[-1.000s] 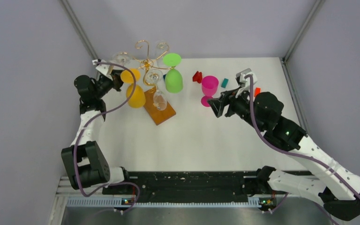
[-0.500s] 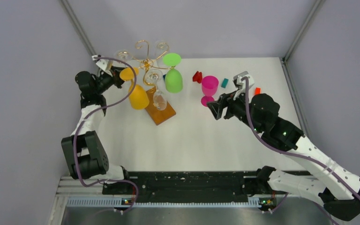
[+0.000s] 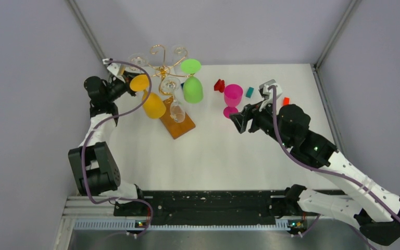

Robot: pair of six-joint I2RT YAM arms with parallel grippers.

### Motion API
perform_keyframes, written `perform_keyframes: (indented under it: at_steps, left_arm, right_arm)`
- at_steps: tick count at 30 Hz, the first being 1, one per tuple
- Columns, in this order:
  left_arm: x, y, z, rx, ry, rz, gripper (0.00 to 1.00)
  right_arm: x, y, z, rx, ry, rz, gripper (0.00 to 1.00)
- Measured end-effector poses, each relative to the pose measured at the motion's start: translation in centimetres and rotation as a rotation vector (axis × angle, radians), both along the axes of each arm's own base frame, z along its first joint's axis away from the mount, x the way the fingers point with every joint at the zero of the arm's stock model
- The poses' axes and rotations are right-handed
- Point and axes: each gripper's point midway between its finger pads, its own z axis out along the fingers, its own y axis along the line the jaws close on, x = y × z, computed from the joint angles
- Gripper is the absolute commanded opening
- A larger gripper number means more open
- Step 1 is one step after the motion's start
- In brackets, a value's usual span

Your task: Place the wine glass upside down on the wine glass rack

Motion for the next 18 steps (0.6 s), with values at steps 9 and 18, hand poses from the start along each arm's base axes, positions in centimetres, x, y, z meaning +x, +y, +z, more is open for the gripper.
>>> perform_keyframes:
  at_steps: [9, 18]
  left_arm:
    - [0.6, 0.2, -0.6, -0.025, 0.033, 0.020, 0.00]
    - [2.2, 1.7, -1.5, -0.083, 0.080, 0.128, 0.00]
  right_arm:
    - [0.0, 0.0, 0.0, 0.002, 0.001, 0.000, 0.66]
    - [0.0, 0.1, -0.3, -0.001, 0.006, 0.004, 0.66]
